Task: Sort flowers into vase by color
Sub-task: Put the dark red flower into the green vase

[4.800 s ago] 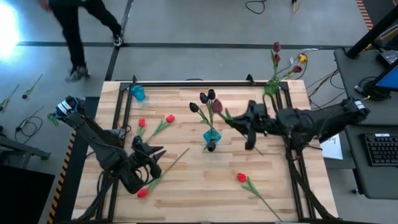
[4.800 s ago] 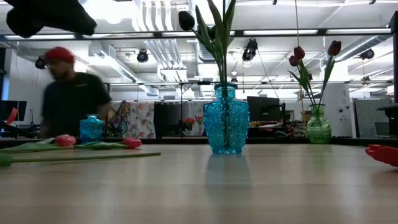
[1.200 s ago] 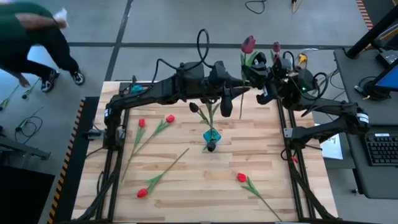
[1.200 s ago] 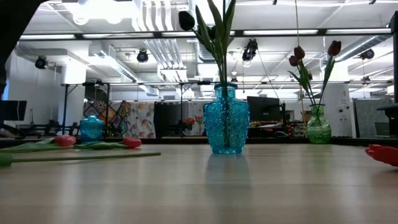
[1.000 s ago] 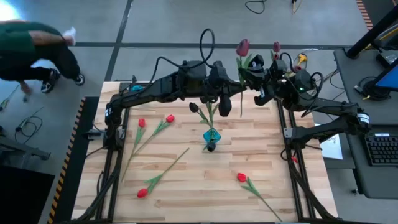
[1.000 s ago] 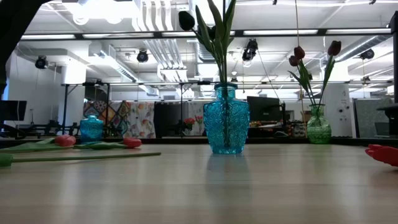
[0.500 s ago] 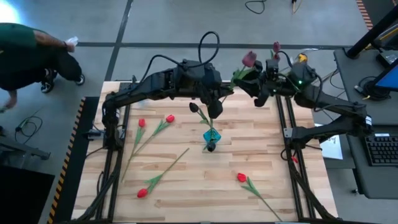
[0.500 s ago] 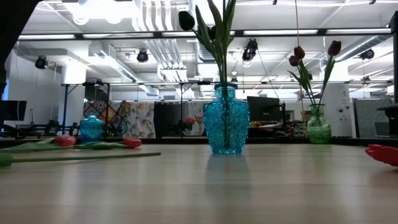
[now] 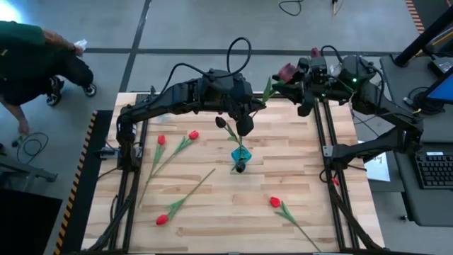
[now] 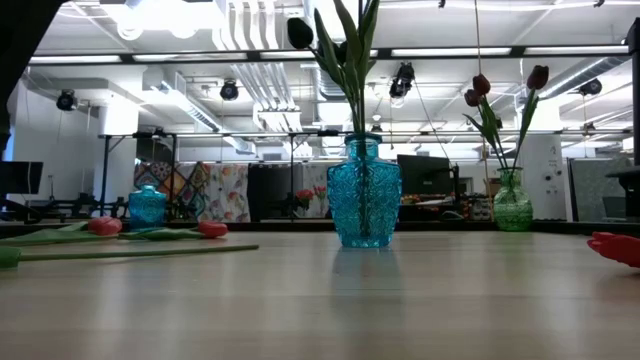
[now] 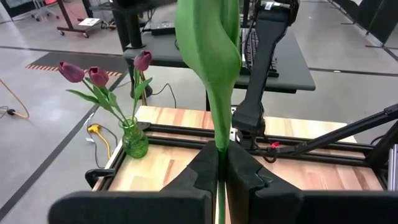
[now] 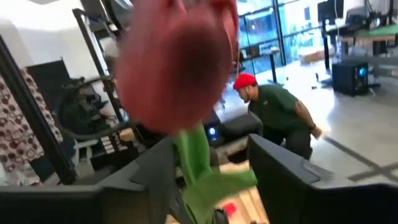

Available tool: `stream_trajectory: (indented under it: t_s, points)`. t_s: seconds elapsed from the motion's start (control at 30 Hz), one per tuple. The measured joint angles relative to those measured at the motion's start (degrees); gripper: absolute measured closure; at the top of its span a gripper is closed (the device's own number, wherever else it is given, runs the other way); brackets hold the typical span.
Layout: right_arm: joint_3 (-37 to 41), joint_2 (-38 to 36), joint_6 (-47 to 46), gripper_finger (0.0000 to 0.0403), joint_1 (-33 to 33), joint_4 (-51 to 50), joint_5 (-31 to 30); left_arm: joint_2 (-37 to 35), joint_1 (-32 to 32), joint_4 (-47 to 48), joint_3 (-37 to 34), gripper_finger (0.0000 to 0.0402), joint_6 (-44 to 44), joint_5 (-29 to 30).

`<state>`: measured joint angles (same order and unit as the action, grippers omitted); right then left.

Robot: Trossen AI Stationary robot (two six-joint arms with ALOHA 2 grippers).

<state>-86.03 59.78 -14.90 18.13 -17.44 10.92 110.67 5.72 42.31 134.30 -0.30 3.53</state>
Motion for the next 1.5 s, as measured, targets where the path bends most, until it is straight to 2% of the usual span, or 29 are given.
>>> stream_trajectory:
  t_s: [0.37,0.57,0.7,0.8,0.87,1.1,1.2,1.4,1.5]
  points:
    - [0.0,0.0,4.7,0.0384,0.0,1.5,0.0,0.0,0.0,0.2,0.0,0.0401,0.2,0.3]
    - [0.0,-0.7,5.9,0.0392,0.0,0.3,-0.8,-0.9,-0.1,0.5,-0.1,0.0376,3.0,0.5]
    - [0.0,-2.7,8.0,0.0393,0.0,-2.7,-4.7,-2.7,0.2,4.3,0.1,0.0336,2.6,0.5]
    - [0.0,-4.9,10.1,0.0393,0.0,-6.0,-8.5,-3.7,0.4,10.2,0.2,0.0297,2.2,4.2]
    - [-0.7,-6.4,11.8,0.0393,0.0,-10.3,-13.0,-4.3,0.5,13.0,0.1,0.0271,2.5,6.4]
    - [-1.0,-10.2,15.5,0.0393,0.0,-24.5,-39.5,-10.2,-0.1,12.8,0.2,0.0208,4.1,6.5]
    - [0.3,-10.5,16.2,0.0393,0.0,-27.4,-48.2,-12.5,-0.3,13.0,0.2,0.0199,5.4,6.5]
    - [4.0,-9.7,19.0,0.0393,0.1,-27.0,-65.2,-17.1,-0.8,13.4,0.2,0.02,7.3,6.5]
    - [6.5,-9.4,14.2,0.0393,1.8,-24.8,-69.6,-18.2,-1.5,14.6,0.1,0.0203,8.6,6.5]
